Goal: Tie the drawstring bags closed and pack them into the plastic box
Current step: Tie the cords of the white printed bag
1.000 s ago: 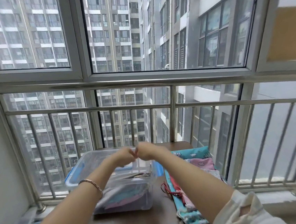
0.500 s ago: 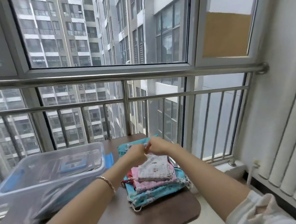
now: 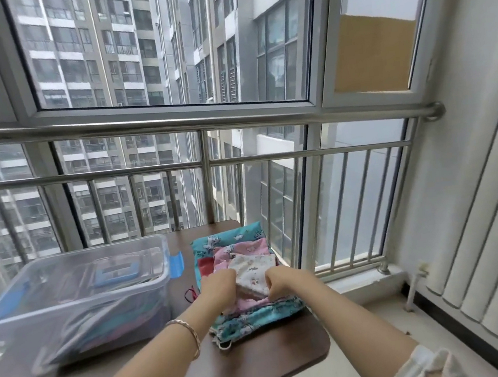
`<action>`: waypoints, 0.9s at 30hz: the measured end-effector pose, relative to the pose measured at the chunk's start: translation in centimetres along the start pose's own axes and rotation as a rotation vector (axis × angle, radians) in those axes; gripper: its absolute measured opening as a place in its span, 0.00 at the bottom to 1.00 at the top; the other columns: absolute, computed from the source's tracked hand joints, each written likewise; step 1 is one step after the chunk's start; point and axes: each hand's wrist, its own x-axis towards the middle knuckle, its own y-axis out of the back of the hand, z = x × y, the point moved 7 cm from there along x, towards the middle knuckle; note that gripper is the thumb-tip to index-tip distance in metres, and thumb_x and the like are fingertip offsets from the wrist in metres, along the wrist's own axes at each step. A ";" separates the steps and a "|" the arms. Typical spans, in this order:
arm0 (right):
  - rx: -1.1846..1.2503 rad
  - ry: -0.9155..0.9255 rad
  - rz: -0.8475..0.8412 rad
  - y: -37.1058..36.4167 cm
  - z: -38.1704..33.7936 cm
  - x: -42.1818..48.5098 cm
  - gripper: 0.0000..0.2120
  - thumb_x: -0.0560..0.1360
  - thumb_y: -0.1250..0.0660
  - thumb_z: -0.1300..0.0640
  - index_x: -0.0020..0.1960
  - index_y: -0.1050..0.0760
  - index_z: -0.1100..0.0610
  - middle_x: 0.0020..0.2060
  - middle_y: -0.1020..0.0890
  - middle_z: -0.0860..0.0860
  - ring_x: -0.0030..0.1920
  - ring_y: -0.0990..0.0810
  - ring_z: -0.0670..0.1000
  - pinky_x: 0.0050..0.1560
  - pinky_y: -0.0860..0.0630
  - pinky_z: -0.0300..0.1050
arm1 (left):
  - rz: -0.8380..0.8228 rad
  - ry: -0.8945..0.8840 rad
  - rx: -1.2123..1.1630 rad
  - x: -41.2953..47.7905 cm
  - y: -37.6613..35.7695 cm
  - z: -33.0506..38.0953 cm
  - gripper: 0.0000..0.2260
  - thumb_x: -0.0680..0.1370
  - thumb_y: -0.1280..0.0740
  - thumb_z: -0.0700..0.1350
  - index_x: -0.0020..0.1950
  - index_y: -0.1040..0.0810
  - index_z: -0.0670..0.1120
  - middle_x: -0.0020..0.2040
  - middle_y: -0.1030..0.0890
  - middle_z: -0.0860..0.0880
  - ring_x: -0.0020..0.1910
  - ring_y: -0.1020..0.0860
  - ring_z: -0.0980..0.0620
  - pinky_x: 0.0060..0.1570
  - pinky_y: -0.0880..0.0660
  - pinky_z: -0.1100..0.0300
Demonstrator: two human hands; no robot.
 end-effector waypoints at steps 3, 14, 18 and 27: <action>0.091 0.025 0.019 0.6 -0.5 -0.1 0.12 0.71 0.33 0.47 0.40 0.27 0.55 0.40 0.22 0.53 0.41 0.24 0.54 0.43 0.26 0.47 | 0.090 -0.012 -0.108 0.0 2.1 0.4 0.08 0.77 0.43 0.33 0.54 0.29 0.41 0.52 0.22 0.43 0.43 0.26 0.44 0.41 0.32 0.52; 0.247 0.027 0.638 13.9 -2.2 -4.5 0.09 0.79 0.43 0.55 0.42 0.29 0.56 0.38 0.24 0.51 0.36 0.26 0.49 0.34 0.30 0.42 | 0.306 -0.014 -0.602 0.0 11.4 -1.3 0.12 0.82 0.44 0.46 0.41 0.29 0.43 0.36 0.26 0.49 0.31 0.32 0.53 0.29 0.33 0.65; 0.241 0.193 0.516 16.3 -5.1 -6.4 0.11 0.81 0.43 0.56 0.45 0.24 0.57 0.41 0.20 0.52 0.36 0.24 0.47 0.34 0.29 0.40 | 0.221 -0.010 -0.631 -2.6 15.3 -5.1 0.15 0.82 0.42 0.45 0.39 0.26 0.41 0.29 0.31 0.50 0.25 0.37 0.55 0.23 0.40 0.67; 0.409 0.482 0.033 10.7 -14.0 -6.3 0.07 0.80 0.37 0.53 0.47 0.24 0.54 0.40 0.20 0.50 0.34 0.26 0.45 0.37 0.27 0.37 | -0.165 0.043 -0.673 -9.6 13.1 -14.0 0.12 0.79 0.35 0.51 0.42 0.20 0.45 0.29 0.30 0.54 0.25 0.38 0.58 0.24 0.40 0.67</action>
